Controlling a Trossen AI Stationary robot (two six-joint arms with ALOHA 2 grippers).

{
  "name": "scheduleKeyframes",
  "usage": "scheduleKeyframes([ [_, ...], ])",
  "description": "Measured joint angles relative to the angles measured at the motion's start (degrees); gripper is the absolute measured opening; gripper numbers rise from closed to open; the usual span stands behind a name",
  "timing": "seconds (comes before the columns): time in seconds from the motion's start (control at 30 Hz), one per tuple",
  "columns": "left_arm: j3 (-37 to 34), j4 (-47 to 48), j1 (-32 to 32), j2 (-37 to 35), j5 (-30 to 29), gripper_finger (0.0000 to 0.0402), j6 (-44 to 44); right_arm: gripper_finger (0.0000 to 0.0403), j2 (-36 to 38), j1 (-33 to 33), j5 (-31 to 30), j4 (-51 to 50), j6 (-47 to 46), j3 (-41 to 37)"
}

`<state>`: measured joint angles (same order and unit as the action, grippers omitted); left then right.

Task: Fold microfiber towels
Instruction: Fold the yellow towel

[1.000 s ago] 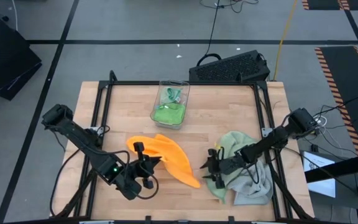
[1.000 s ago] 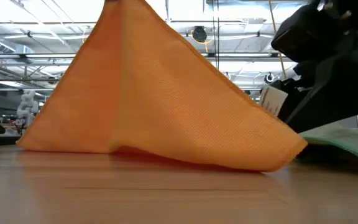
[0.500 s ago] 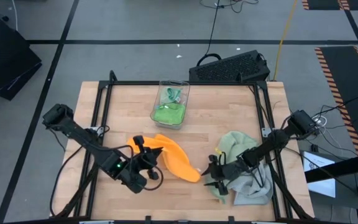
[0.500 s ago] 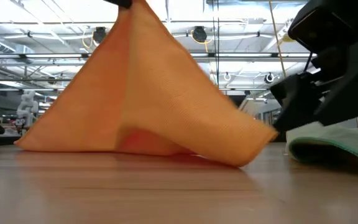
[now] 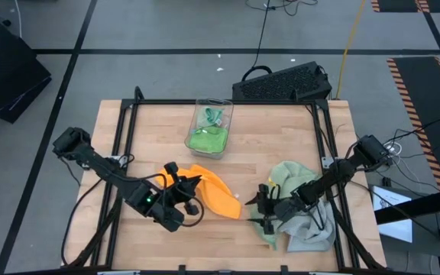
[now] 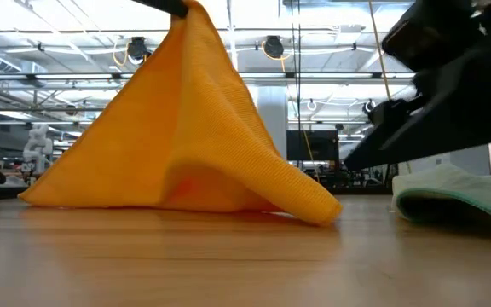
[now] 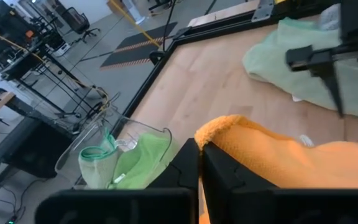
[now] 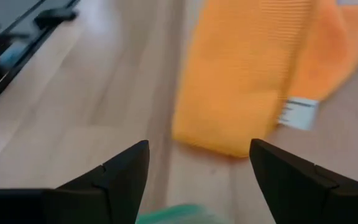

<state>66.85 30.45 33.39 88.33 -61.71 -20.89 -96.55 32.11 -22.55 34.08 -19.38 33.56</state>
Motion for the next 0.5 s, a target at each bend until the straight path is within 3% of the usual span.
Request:
scheduleKeyframes([
  [0.13,0.0,-1.8,0.0,0.0,0.1,0.0015,1.6,0.027,0.0,-3.1,0.3,0.1,-3.5,0.0],
  [0.3,0.0,-3.1,0.0,0.0,0.2,0.0005,3.9,0.0274,0.0,-6.8,7.7,-0.5,-4.5,0.0],
  [0.5,0.0,-4.1,0.0,0.0,0.2,0.0014,5.6,0.0274,0.0,-9.1,10.9,-0.4,-1.0,0.0],
])
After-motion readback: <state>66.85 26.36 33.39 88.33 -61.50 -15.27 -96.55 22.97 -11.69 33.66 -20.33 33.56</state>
